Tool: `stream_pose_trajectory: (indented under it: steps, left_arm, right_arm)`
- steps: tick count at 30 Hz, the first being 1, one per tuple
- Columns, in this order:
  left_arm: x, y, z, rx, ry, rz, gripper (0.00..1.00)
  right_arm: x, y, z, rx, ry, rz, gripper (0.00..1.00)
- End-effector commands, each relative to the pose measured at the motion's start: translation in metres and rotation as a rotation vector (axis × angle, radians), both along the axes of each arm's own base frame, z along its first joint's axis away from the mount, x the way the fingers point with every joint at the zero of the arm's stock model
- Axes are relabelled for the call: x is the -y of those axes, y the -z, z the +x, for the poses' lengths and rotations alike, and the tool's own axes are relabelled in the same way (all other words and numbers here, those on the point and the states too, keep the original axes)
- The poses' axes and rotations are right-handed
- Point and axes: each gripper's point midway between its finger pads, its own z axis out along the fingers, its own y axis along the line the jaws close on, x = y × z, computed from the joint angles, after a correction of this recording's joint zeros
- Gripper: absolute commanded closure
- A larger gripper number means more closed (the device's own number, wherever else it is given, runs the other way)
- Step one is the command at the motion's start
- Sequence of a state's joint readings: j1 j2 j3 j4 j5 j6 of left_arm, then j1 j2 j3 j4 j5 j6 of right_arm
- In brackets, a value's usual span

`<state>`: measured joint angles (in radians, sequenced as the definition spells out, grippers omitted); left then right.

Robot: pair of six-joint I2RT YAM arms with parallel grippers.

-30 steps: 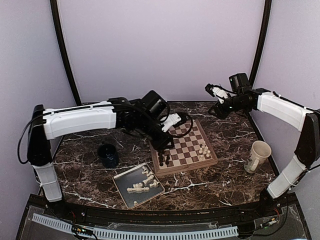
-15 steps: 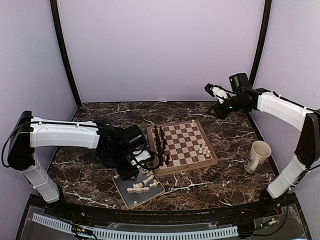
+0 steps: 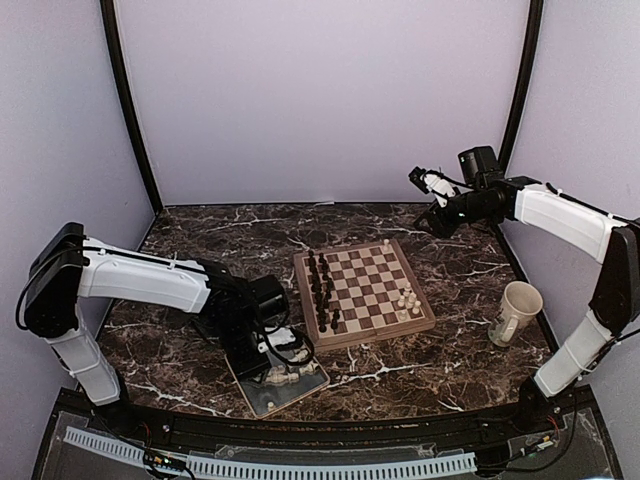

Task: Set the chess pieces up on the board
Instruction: Pick up the chess pile from the storage box.

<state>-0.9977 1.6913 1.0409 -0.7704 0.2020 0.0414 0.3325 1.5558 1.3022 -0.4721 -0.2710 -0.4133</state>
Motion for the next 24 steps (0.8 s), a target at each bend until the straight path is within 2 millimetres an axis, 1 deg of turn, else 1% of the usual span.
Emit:
stream_pose_trajectory:
  steps: [1,7,11,15,16,18,22,24]
  left_arm:
    - [0.0,0.007,-0.005,-0.013,0.034,-0.01,0.71]
    - [0.001,0.014,-0.007,-0.014,0.056,-0.015,0.79]
    - [0.003,0.017,-0.008,-0.016,0.066,-0.003,0.8]
    - [-0.005,0.026,0.0,0.037,0.046,0.073,0.85]
    - [-0.007,0.028,0.005,0.07,0.035,0.097,0.84]
    - [-0.008,0.028,0.008,0.102,0.026,0.113,0.79]
    - [-0.005,0.028,0.004,0.111,0.025,0.117,0.74]
    - [-0.001,0.027,0.001,0.115,0.037,0.112,0.73]
  right_arm:
    - [0.0,-0.005,-0.001,0.008,-0.004,0.018,0.56]
    - [-0.002,-0.003,-0.001,0.0,-0.009,0.021,0.57]
    - [-0.004,-0.002,-0.001,-0.011,-0.016,0.029,0.56]
    - [-0.005,0.0,-0.001,-0.02,-0.016,0.033,0.56]
    - [-0.005,-0.001,-0.001,-0.019,-0.015,0.034,0.56]
    - [-0.005,0.0,-0.001,-0.023,-0.017,0.035,0.56]
    - [-0.007,0.003,0.0,-0.035,-0.021,0.038,0.56]
    - [-0.008,0.003,0.0,-0.038,-0.024,0.04,0.56]
